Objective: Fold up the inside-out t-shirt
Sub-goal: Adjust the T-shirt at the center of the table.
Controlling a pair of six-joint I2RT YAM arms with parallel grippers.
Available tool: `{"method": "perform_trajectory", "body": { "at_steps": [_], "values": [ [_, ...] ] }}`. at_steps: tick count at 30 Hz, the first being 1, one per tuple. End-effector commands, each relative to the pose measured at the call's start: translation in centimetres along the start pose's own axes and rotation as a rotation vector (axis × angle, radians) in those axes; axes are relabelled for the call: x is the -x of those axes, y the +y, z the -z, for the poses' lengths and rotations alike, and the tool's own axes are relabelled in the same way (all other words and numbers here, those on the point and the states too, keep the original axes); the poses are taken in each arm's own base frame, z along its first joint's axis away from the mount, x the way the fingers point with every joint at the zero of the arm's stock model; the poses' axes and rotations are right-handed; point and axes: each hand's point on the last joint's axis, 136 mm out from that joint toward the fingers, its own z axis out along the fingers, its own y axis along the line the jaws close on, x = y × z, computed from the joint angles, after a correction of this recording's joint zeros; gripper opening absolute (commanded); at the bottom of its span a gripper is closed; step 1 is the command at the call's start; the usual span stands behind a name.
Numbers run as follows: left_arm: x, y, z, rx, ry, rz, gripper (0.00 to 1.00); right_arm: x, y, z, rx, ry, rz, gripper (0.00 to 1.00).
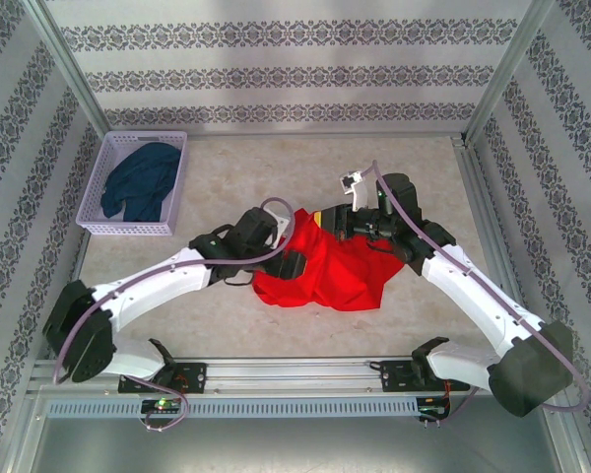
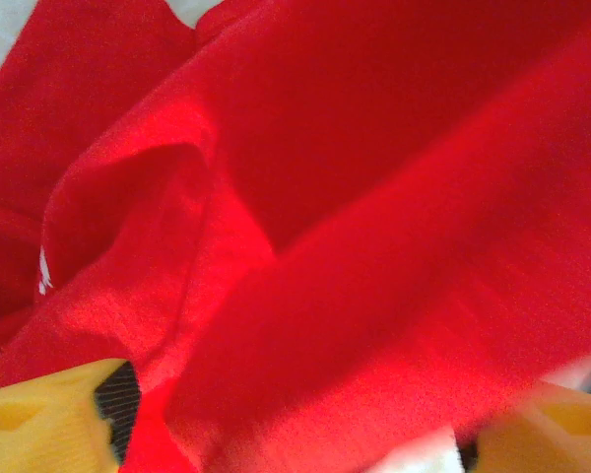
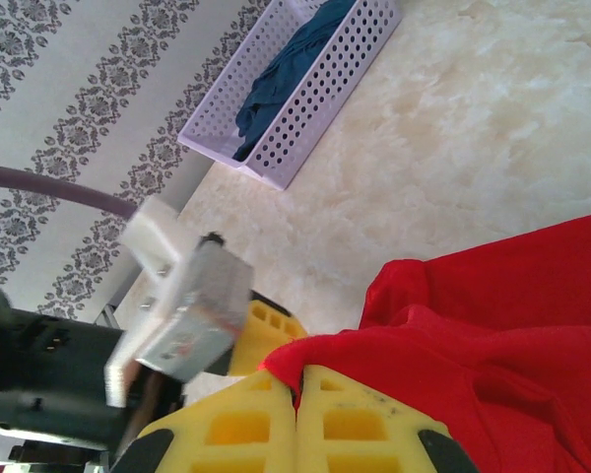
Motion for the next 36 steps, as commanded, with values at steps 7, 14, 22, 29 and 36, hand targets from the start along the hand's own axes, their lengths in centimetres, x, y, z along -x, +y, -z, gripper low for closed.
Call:
{"method": "perform_trajectory", "body": {
  "at_steps": [7,14,22,29,36],
  "values": [
    [2.8,0.3,-0.2,0.074,-0.07,-0.045,0.57,1.0,0.8,0.3,0.009,-0.027,0.02,0.0],
    [2.3,1.7,0.6,0.12,-0.043,-0.062,0.48,0.9,0.6,0.2,0.001,-0.024,0.028,0.0],
    [1.1,2.4,0.4,0.115,0.023,-0.045,0.44,1.1,0.5,0.3,-0.008,-0.024,0.036,0.0],
    [1.5,1.6,0.9,0.009,0.002,0.01,0.51,1.1,0.5,0.2,-0.004,-0.02,0.037,0.0],
    [1.4,1.9,0.7,-0.004,0.023,0.03,0.38,1.1,0.5,0.4,-0.011,-0.023,0.043,0.0]
  ]
}}
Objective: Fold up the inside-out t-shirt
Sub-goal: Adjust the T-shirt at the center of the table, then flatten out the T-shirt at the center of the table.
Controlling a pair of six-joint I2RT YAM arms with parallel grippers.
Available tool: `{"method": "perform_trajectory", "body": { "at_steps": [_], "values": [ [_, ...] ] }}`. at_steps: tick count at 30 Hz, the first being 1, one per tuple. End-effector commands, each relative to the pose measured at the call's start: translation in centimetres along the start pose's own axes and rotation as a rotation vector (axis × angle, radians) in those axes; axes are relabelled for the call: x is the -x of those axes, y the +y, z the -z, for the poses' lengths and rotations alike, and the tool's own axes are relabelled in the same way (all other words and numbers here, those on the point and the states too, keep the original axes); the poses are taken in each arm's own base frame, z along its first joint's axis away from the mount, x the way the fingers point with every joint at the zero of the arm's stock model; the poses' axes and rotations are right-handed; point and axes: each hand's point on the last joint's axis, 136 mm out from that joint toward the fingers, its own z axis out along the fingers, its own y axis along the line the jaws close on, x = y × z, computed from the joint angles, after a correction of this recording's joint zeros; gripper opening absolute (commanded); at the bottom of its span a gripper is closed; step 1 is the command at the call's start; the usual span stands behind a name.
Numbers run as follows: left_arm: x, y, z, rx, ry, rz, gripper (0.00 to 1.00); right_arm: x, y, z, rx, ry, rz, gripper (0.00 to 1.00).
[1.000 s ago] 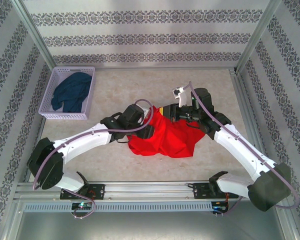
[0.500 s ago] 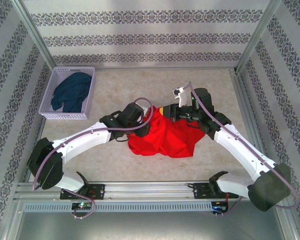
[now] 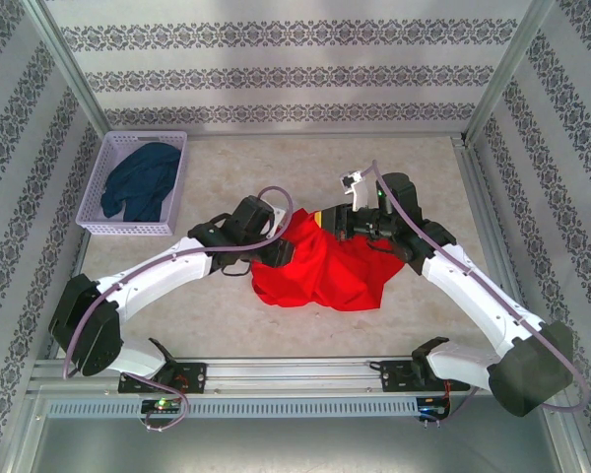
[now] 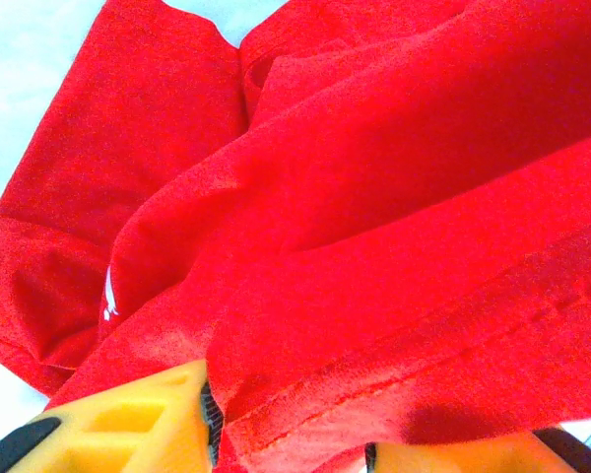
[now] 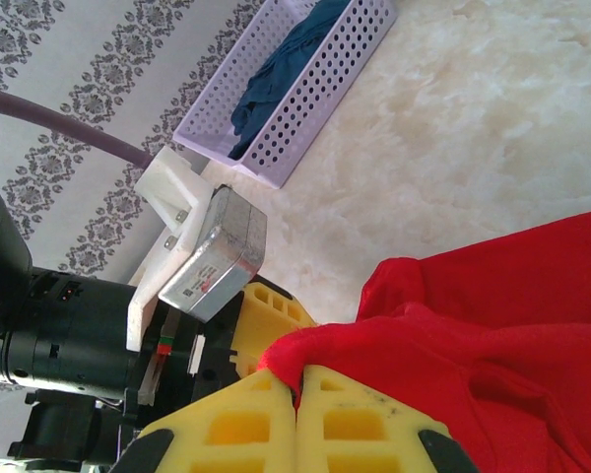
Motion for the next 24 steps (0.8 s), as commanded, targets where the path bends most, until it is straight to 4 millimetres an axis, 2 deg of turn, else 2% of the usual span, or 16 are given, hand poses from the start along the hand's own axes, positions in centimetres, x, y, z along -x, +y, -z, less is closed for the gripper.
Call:
{"method": "perform_trajectory", "body": {
  "at_steps": [1,9,13,16,19,21,24],
  "values": [
    [-0.2,0.1,0.2,-0.021,0.011,0.027,0.35,1.1,0.6,0.4,0.0,-0.028,0.037,0.0],
    [-0.7,0.2,-0.6,-0.024,0.042,0.03,0.18,1.2,0.6,0.2,0.005,-0.028,0.035,0.0],
    [-0.4,-0.4,0.2,-0.052,0.036,0.003,0.0,1.1,0.1,0.1,-0.022,-0.028,0.031,0.0],
    [-0.7,-1.4,1.5,-0.139,0.031,0.001,0.0,0.7,-1.1,0.0,-0.153,-0.005,0.074,0.0],
    [-1.3,-2.3,3.1,-0.26,0.04,0.043,0.0,0.4,-1.3,-1.0,-0.238,0.014,0.123,0.0],
    [-1.6,-1.8,4.1,-0.294,0.037,0.102,0.0,0.3,-0.9,-2.4,-0.226,0.024,0.125,0.09],
    [-1.5,0.6,5.6,-0.285,0.008,0.251,0.0,-0.1,-0.1,-4.4,-0.19,0.101,0.126,0.25]
  ]
}}
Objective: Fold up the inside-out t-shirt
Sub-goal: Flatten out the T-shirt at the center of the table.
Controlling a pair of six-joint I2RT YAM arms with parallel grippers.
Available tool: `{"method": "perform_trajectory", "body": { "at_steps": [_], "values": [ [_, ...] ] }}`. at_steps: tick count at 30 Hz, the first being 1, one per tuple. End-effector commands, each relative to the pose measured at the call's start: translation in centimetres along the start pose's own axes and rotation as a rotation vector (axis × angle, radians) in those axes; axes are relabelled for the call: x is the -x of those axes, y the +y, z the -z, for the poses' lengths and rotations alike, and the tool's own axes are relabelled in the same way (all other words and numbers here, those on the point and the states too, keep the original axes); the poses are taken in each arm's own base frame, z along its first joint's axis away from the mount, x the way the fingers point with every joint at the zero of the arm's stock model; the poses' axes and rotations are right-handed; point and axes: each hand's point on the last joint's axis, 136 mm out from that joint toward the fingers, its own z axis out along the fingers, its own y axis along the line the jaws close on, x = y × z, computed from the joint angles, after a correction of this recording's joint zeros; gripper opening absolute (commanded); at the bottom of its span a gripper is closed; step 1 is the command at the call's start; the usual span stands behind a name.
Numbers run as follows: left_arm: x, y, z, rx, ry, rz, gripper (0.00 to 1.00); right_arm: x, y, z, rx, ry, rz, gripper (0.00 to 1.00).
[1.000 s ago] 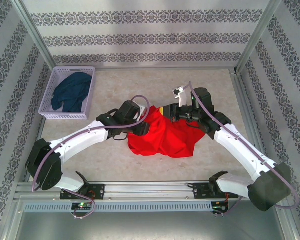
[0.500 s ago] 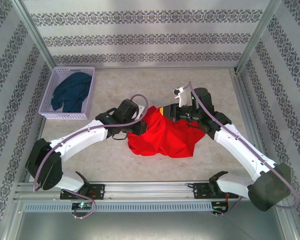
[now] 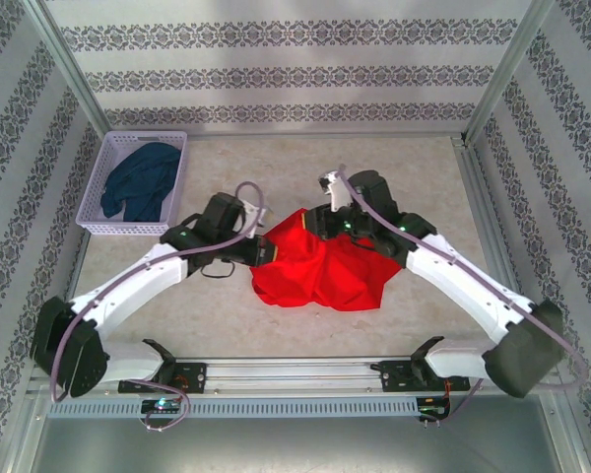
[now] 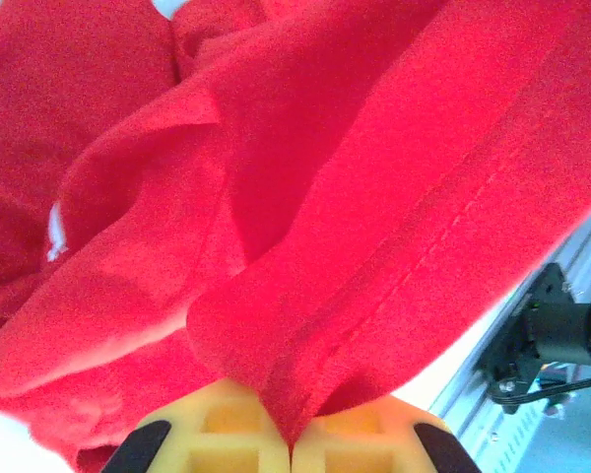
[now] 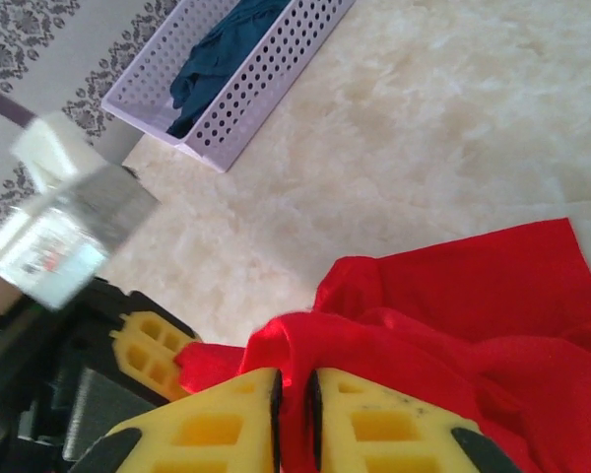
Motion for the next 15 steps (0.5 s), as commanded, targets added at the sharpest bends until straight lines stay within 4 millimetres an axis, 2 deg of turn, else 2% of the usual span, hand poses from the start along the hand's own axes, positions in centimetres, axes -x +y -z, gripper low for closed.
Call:
{"method": "perform_trajectory", "body": {
  "at_steps": [1,3,7,9,12,15],
  "values": [
    [-0.4,1.3,2.3,-0.047,-0.017,0.177,0.0,0.2,0.1,-1.1,-0.027,0.059,0.026,0.29],
    [-0.1,3.4,4.0,0.001,-0.062,0.262,0.0,0.1,-0.1,0.0,-0.051,0.067,0.044,0.36],
    [0.9,7.1,7.3,0.08,-0.19,0.399,0.0,-0.7,-3.3,3.8,-0.128,0.001,-0.037,0.48],
    [1.6,8.7,8.8,0.114,-0.246,0.448,0.0,-2.3,-6.6,4.7,-0.21,-0.008,-0.114,0.59],
    [2.4,10.0,10.1,0.148,-0.293,0.484,0.0,-5.4,-12.9,5.2,-0.444,0.065,-0.206,0.61],
    [3.0,10.7,11.0,0.163,-0.326,0.501,0.0,-7.4,-17.7,5.2,-0.614,0.137,-0.268,0.61]
  ]
}}
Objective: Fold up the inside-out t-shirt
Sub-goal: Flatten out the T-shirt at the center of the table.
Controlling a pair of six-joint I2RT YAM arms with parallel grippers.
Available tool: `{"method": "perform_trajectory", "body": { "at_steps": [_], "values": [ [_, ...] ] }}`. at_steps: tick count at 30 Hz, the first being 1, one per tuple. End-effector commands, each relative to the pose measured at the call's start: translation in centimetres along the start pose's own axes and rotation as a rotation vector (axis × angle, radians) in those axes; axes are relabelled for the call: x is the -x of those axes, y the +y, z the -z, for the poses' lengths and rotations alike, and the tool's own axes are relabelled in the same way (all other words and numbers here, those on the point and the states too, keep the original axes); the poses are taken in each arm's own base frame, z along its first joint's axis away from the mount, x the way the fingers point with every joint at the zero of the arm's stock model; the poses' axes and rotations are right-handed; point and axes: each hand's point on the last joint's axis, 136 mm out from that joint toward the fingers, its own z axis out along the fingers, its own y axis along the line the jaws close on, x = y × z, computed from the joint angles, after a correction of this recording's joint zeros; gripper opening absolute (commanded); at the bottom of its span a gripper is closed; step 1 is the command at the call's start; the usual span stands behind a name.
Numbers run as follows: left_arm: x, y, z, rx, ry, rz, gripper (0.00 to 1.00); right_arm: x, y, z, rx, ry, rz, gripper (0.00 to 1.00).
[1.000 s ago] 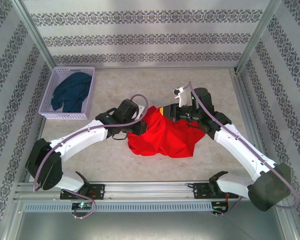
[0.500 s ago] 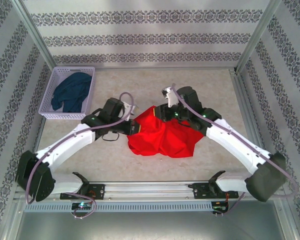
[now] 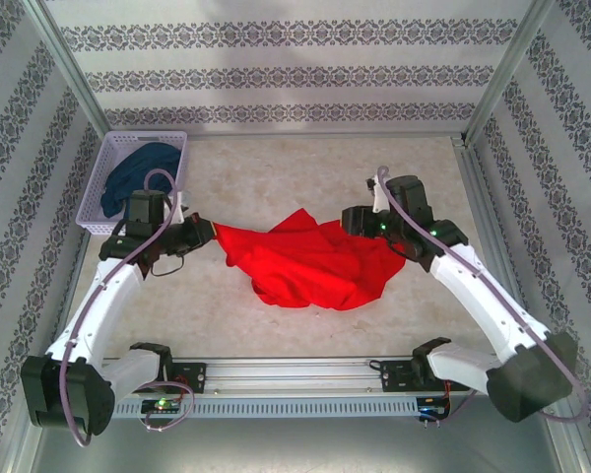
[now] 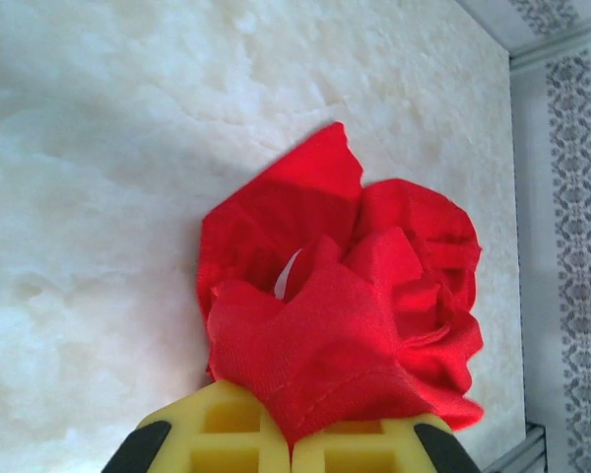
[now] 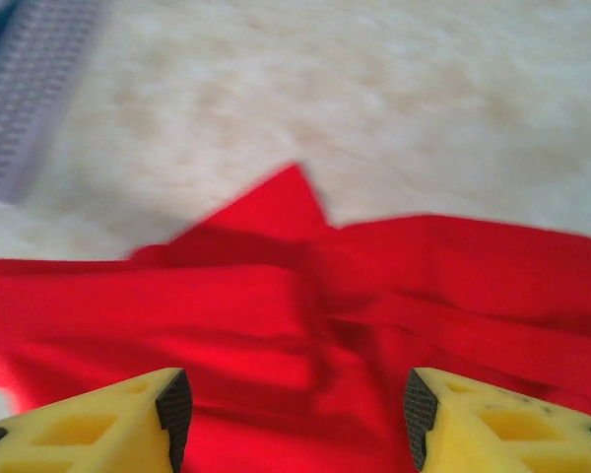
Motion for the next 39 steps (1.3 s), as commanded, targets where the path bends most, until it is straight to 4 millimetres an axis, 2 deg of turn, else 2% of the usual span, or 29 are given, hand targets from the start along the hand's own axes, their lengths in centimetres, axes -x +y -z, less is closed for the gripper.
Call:
{"method": "perform_trajectory", "body": {
  "at_steps": [1,3,5,8,11,13,16,18,20,24,26,30,33,36,38,39],
  "values": [
    [1.2,-0.2,1.1,0.008,-0.035,0.04,0.0,-3.7,-6.4,-3.0,-0.259,0.141,-0.062,0.61],
    [1.6,-0.2,1.3,0.016,-0.046,0.037,0.0,-4.1,-7.5,-4.6,-0.303,0.171,-0.068,0.61],
    [2.0,-0.3,1.5,0.027,-0.057,0.028,0.0,-4.6,-7.0,-6.5,-0.265,0.21,-0.082,0.61],
    [2.5,-0.3,1.7,0.041,-0.067,0.017,0.0,-5.1,-3.6,-9.1,-0.1,0.253,-0.104,0.61],
    [2.7,-0.4,1.7,0.042,-0.071,0.009,0.0,-6.5,-0.4,-10.8,0.05,0.303,-0.148,0.6],
    [2.9,-0.1,1.7,0.057,-0.08,0.003,0.0,-7.5,1.9,-11.7,0.167,0.341,-0.176,0.51],
    [3.7,0.0,2.3,0.092,-0.107,-0.019,0.0,-9.0,4.8,-11.8,0.283,0.386,-0.187,0.28],
    [4.7,-0.5,3.0,0.106,-0.142,-0.042,0.0,-8.8,6.4,-10.6,0.345,0.363,-0.163,0.11],
    [5.9,-1.5,3.8,0.093,-0.177,-0.062,0.0,-7.6,7.2,-9.4,0.375,0.309,-0.142,0.0],
    [8.1,-4.6,5.0,0.018,-0.225,-0.093,0.0,-3.8,6.8,-6.1,0.338,0.15,-0.105,0.0],
    [8.9,-6.1,5.5,-0.03,-0.233,-0.104,0.0,-2.0,5.4,-4.3,0.272,0.071,-0.103,0.0],
    [10.0,-8.3,6.7,-0.077,-0.251,-0.148,0.0,1.2,1.3,0.6,0.009,-0.112,-0.008,0.0],
    [10.3,-8.8,7.2,-0.073,-0.254,-0.183,0.0,2.9,0.3,4.3,-0.07,-0.237,0.052,0.0],
    [9.9,-8.0,6.5,-0.055,-0.23,-0.191,0.0,2.9,1.7,6.0,-0.028,-0.318,0.102,0.0],
    [8.9,-6.6,5.4,-0.023,-0.184,-0.18,0.0,1.1,3.2,5.4,0.019,-0.302,0.137,0.0],
    [8.3,-5.6,4.9,0.01,-0.158,-0.173,0.0,-0.5,4.0,4.4,0.049,-0.265,0.149,0.0]
  ]
}}
